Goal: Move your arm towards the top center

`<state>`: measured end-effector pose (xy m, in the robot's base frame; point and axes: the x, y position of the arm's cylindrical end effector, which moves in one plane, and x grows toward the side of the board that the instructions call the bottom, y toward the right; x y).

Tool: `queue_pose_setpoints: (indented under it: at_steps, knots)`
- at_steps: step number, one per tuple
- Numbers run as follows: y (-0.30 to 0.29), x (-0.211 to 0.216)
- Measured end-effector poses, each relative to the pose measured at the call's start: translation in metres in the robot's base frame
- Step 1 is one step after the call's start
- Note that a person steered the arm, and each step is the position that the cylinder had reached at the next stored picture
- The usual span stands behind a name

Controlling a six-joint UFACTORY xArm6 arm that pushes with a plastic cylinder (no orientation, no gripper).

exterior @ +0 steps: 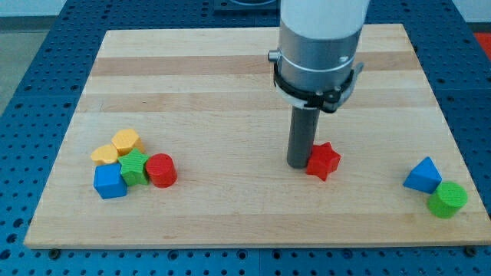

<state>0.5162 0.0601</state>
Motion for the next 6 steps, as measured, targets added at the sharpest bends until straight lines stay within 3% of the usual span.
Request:
queue_pose_setpoints:
  at_steps: [2,6]
  knots:
    - [0.017,0.012]
    - [0.061,-0.022]
